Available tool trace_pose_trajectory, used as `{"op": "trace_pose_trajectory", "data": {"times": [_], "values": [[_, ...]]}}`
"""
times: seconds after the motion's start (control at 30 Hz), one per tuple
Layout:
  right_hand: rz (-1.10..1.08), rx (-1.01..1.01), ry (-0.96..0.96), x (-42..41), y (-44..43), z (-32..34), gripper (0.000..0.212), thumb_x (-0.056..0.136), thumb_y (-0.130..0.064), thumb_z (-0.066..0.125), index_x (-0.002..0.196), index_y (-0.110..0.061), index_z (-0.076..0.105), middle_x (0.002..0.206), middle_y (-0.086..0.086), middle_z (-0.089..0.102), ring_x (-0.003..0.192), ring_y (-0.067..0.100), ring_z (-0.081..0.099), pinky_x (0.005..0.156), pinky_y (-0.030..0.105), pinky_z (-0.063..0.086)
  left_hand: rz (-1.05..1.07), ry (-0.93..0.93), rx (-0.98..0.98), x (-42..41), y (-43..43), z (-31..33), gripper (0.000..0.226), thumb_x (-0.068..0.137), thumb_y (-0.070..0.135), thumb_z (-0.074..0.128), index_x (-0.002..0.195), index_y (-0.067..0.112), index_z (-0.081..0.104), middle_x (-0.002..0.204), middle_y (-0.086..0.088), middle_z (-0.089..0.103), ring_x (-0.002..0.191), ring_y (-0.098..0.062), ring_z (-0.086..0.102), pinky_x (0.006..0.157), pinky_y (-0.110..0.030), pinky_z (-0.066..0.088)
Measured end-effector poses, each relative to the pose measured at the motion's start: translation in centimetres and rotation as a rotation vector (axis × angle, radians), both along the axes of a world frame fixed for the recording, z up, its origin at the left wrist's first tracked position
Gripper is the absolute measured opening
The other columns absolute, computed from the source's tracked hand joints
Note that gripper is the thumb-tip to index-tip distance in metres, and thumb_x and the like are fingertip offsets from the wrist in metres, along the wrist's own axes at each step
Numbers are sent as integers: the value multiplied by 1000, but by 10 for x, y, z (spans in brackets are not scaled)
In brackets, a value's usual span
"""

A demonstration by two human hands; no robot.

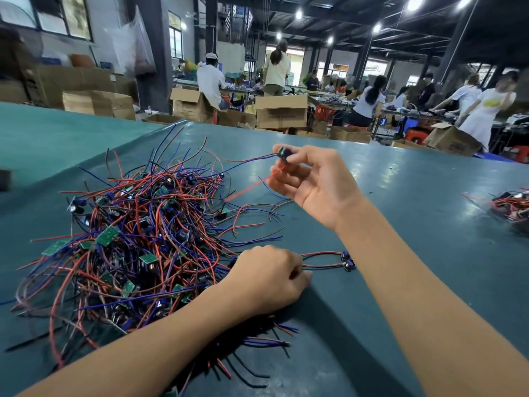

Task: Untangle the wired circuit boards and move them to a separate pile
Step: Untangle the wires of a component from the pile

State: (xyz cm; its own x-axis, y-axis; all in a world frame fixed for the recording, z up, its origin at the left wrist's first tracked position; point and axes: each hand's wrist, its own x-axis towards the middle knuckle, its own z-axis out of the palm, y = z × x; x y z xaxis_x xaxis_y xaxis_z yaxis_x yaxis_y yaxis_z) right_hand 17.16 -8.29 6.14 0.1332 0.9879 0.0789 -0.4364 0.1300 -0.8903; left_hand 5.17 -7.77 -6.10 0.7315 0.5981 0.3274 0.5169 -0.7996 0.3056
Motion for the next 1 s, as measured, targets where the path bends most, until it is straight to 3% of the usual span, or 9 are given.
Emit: {"op": "trace_pose_trajectory", "data": {"times": [0.1, 0.17, 0.33, 0.47, 0.57, 0.67, 0.8, 0.87, 1.0], "values": [[59, 48, 2, 3, -10, -11, 31, 90, 1, 47, 111, 0, 70, 78, 8, 63, 59, 14, 60, 63, 30, 57, 51, -123, -198, 0, 6, 5, 31, 92, 58, 52, 84, 27, 54, 85, -3, 69, 86, -28, 64, 73, -35, 50], [87, 69, -7, 5, -16, -19, 31, 91, 0, 48, 110, -3, 73, 78, 5, 63, 55, 10, 53, 57, 26, 53, 76, -196, -278, -1, 9, 6, 28, 92, 54, 56, 83, 27, 55, 79, -4, 68, 80, -25, 63, 70, -34, 50], [72, 32, -47, 14, -13, -34, 25, 93, -4, 53, 110, -5, 72, 81, 3, 62, 49, 7, 39, 47, 20, 39, 84, -105, -232, 0, 8, 5, 27, 92, 54, 54, 85, 28, 56, 85, 0, 70, 86, -26, 64, 75, -36, 52], [-164, -77, -212, 38, 10, -34, 21, 99, 1, 51, 116, -5, 63, 84, 6, 64, 44, 6, 38, 41, 18, 33, 75, -46, -151, 1, 5, 4, 28, 93, 53, 51, 87, 27, 59, 87, 3, 71, 90, -24, 64, 75, -35, 51], [-348, -233, -453, 65, 33, -37, 25, 100, 3, 50, 122, -8, 54, 93, 12, 68, 40, 8, 35, 36, 17, 24, 55, -35, -120, 1, 3, 4, 27, 94, 53, 50, 84, 28, 52, 87, 5, 69, 91, -24, 63, 73, -34, 46], [-427, -366, -779, 92, 50, -47, 13, 100, -4, 53, 103, -16, 49, 93, 8, 73, 42, 12, 27, 38, 15, 17, 44, -29, -106, 1, 3, 3, 27, 95, 54, 48, 85, 29, 51, 89, 3, 70, 92, -26, 63, 71, -34, 45], [-480, -409, -1107, 121, 68, -55, 11, 92, -19, 67, 91, -24, 58, 79, 0, 74, 37, 13, 31, 37, 15, 23, 40, -25, -94, 2, 2, 3, 27, 95, 55, 47, 87, 29, 52, 90, 1, 70, 93, -29, 63, 68, -34, 39], [-523, -377, -1220, 130, 76, -59, 11, 86, -24, 75, 85, -27, 65, 63, -1, 63, 33, 10, 38, 34, 15, 28, 41, -25, -92, 2, 2, 3, 26, 96, 54, 47, 88, 30, 51, 92, 1, 70, 94, -29, 63, 68, -34, 38], [-571, -364, -1345, 140, 87, -76, 10, 80, -31, 82, 82, -28, 72, 58, -5, 58, 52, 13, 52, 51, 24, 37, 41, -23, -87, 2, 1, 2, 26, 96, 55, 46, 88, 30, 49, 96, 1, 70, 96, -30, 62, 69, -35, 39]]}}
